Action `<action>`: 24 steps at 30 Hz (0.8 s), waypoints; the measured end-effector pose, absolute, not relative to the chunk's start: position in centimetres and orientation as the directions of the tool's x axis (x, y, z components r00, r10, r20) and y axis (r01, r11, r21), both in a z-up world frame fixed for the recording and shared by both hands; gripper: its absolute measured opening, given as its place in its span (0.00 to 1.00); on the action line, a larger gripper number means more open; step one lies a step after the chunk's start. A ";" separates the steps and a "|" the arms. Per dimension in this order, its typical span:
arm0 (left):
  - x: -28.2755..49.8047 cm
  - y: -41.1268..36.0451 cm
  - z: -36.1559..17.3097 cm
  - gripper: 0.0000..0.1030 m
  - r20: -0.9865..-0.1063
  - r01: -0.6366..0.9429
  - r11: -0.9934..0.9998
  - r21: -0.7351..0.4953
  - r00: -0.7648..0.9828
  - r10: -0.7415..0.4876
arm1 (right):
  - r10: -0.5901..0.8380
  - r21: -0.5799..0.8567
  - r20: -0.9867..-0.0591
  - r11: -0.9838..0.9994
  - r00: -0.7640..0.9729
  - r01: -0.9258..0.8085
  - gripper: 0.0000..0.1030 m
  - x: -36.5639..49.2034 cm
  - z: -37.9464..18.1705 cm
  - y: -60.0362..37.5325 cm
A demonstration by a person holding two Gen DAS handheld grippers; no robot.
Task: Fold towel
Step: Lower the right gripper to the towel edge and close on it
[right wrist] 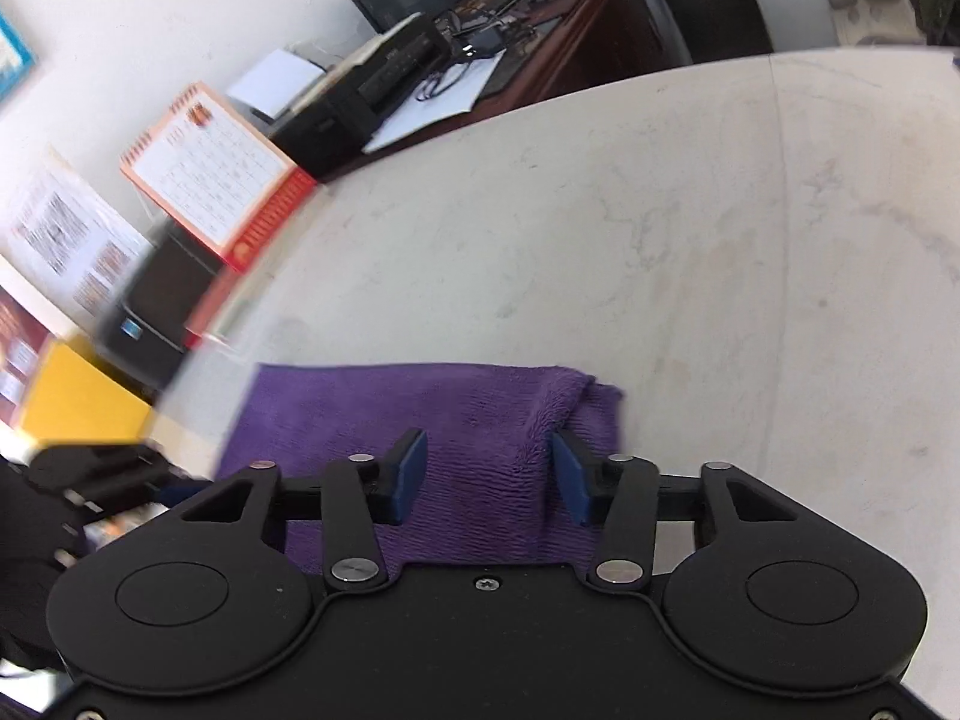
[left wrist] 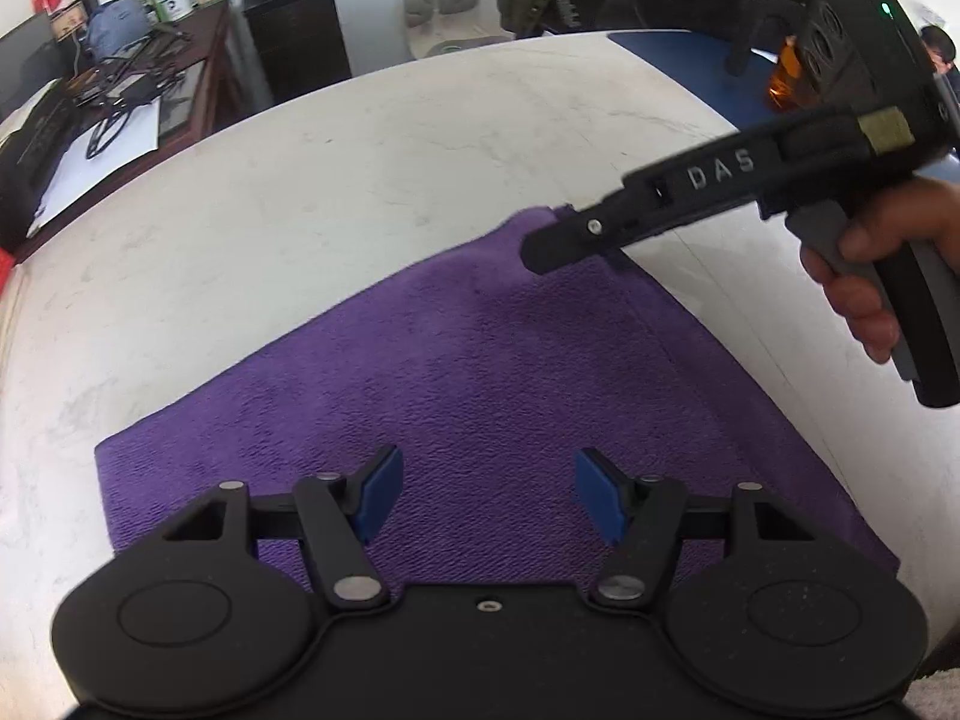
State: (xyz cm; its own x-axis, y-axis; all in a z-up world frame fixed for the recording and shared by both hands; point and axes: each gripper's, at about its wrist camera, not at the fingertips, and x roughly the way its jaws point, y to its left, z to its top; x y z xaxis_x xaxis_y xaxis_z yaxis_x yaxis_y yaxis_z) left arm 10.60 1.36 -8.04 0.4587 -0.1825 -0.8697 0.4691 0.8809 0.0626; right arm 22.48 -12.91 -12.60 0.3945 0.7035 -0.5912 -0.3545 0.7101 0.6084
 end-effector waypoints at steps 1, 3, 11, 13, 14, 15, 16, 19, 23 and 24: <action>10.6 1.4 -8.2 0.59 -0.871 0.469 0.881 0.058 0.455 -0.185 | 0.694 0.599 -0.599 0.719 0.399 -0.352 0.43 22.4 -12.5 -12.9; 10.6 1.7 -8.4 0.59 -0.870 0.461 0.886 0.053 0.457 -0.186 | 0.669 0.583 -0.622 0.742 0.408 -0.330 0.43 22.3 -12.6 -13.3; 10.6 3.5 -8.5 0.59 -0.872 0.421 0.906 0.039 0.457 -0.175 | 0.727 0.651 -0.580 0.685 0.367 -0.327 0.36 22.6 -12.9 -12.9; 10.5 3.7 -8.6 0.59 -0.872 0.414 0.909 0.034 0.456 -0.175 | 0.708 0.629 -0.598 0.705 0.376 -0.327 0.36 22.8 -12.8 -12.6; 10.4 3.9 -8.6 0.59 -0.873 0.413 0.910 0.032 0.455 -0.176 | 0.695 0.622 -0.609 0.717 0.382 -0.314 0.36 23.0 -12.9 -12.7; 10.4 3.9 -8.6 0.59 -0.873 0.413 0.910 0.030 0.454 -0.177 | 0.684 0.618 -0.619 0.728 0.387 -0.297 0.36 23.1 -13.1 -12.8; 10.4 4.0 -8.7 0.59 -0.874 0.415 0.910 0.028 0.452 -0.179 | 0.680 0.620 -0.621 0.731 0.390 -0.286 0.33 23.3 -13.2 -12.9; 10.2 4.1 -8.8 0.59 -0.877 0.416 0.909 0.022 0.445 -0.183 | 0.672 0.617 -0.622 0.736 0.401 -0.278 0.23 23.6 -13.5 -12.9; 10.2 4.1 -8.9 0.59 -0.879 0.415 0.910 0.017 0.440 -0.185 | 0.663 0.611 -0.626 0.744 0.411 -0.270 0.11 24.2 -13.9 -12.6; 10.2 4.2 -8.9 0.59 -0.878 0.413 0.910 0.016 0.441 -0.185 | 0.660 0.610 -0.627 0.746 0.415 -0.266 0.09 24.3 -14.0 -12.6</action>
